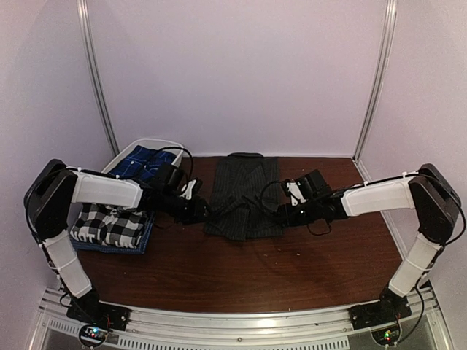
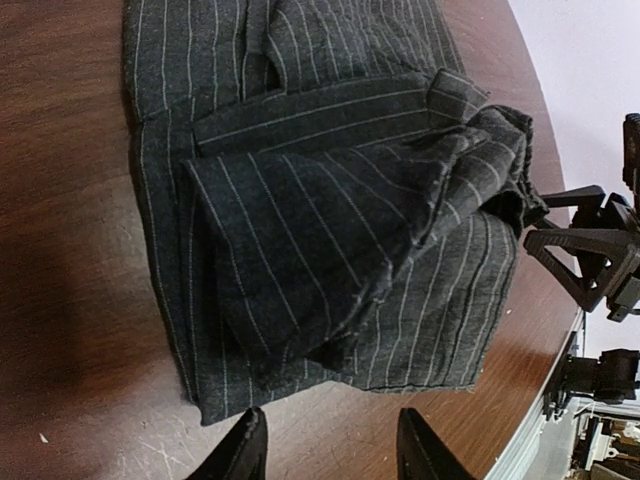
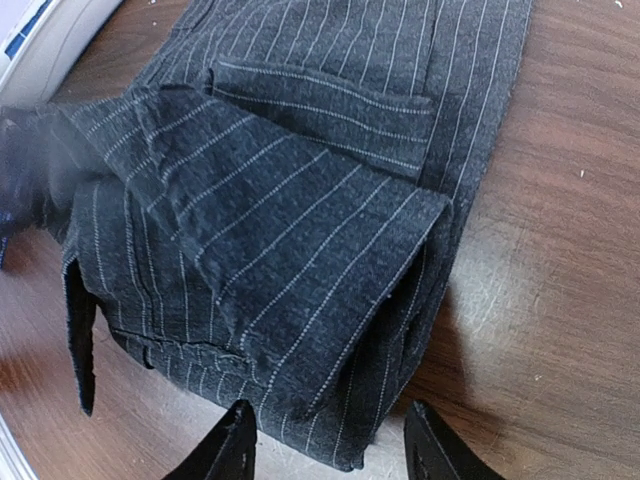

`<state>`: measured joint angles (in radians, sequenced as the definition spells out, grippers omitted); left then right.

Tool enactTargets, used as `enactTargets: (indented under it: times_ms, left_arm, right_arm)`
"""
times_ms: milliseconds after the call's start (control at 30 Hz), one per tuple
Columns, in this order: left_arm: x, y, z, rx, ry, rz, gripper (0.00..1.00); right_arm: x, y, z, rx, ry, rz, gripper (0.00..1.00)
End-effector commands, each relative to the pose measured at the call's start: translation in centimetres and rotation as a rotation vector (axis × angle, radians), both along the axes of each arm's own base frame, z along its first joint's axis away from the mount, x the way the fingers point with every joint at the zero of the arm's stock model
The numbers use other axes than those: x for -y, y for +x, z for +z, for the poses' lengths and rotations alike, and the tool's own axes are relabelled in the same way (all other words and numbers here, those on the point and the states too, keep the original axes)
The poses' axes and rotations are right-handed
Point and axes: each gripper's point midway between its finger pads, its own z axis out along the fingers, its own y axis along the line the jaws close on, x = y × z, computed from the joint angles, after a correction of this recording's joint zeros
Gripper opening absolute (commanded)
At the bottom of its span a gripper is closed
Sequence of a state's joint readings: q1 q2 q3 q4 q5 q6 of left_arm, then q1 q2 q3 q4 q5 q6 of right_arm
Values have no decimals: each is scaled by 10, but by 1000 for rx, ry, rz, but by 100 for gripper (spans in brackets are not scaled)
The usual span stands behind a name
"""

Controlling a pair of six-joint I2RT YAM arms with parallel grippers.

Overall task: Fold and stack the long sleeve shirts
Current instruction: Smooth out the 2/3-rectangle-folded shirt at the center of the board.

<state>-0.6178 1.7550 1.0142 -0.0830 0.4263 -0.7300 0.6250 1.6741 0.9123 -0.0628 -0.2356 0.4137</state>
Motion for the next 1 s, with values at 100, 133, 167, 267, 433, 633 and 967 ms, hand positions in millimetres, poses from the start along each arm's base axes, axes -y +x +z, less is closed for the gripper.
enactTargets:
  times_ms: [100, 133, 167, 267, 433, 633, 967]
  left_arm:
    - [7, 15, -9, 31, 72, -7, 41]
    - [7, 16, -9, 34, 78, -8, 40]
    - [8, 17, -9, 36, 82, -10, 39]
    - [10, 20, -9, 41, 87, -13, 37]
    - [16, 25, -8, 45, 82, -25, 28]
    - [25, 34, 3, 46, 41, -26, 4]
    - [22, 113, 29, -57, -226, 120, 0]
  right_arm:
    - [-3, 13, 3, 23, -46, -30, 47]
    - [-5, 15, 4, 27, -45, -31, 45]
    - [-6, 17, 6, 29, -45, -32, 44]
    - [-8, 20, 8, 34, -56, -32, 41]
    - [-15, 21, 6, 25, -64, -15, 29]
    - [-19, 29, 10, 22, -61, -32, 7]
    - [-6, 111, 30, -13, 59, -235, 0]
